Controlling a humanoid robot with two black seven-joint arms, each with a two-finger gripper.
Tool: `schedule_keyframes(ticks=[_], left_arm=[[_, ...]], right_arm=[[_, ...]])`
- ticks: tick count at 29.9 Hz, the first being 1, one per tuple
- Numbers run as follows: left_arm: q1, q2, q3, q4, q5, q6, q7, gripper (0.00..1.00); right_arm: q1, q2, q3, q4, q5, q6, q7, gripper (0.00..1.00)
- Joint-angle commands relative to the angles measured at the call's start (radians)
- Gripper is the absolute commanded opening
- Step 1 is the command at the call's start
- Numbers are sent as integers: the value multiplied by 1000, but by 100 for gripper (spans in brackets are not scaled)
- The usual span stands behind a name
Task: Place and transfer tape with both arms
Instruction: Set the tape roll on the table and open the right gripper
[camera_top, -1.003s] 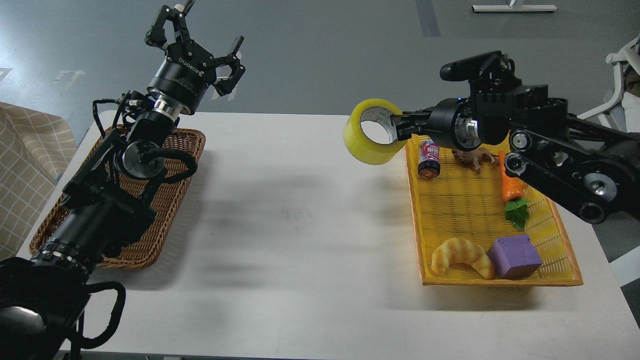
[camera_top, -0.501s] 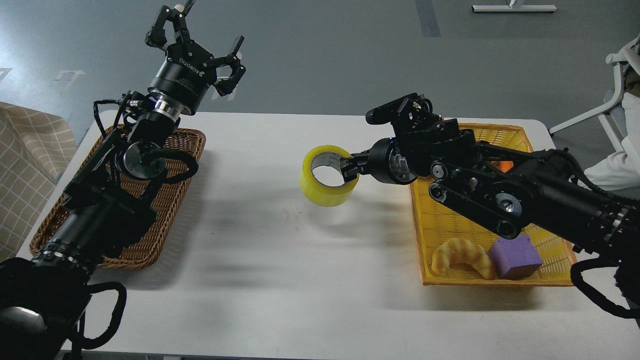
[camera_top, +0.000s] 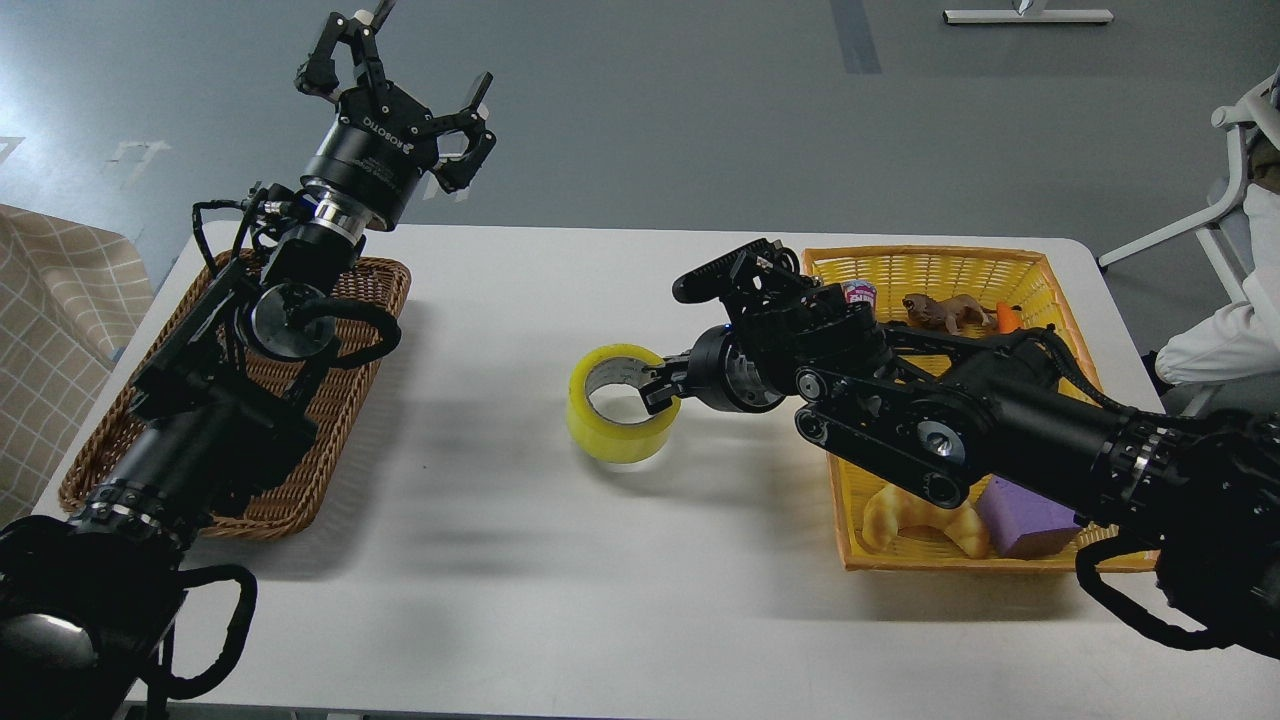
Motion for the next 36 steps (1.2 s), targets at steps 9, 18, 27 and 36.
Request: schedule_keyframes(ticks=[9, 18, 27, 36], left_arm=[[0, 1, 2, 0, -1, 0, 2, 98], [0, 1, 2, 0, -1, 0, 0, 98], [-2, 4, 2, 0, -1, 0, 2, 98], [1, 2, 0, 0, -1, 0, -2, 98]], right_arm=[[-7, 4, -7, -22, -1, 0, 0, 10], [-7, 5, -27, -29, -1, 0, 2, 15], [-9, 5, -29, -29, 1, 0, 2, 21], [-15, 5, -29, -48, -1, 0, 2, 23]])
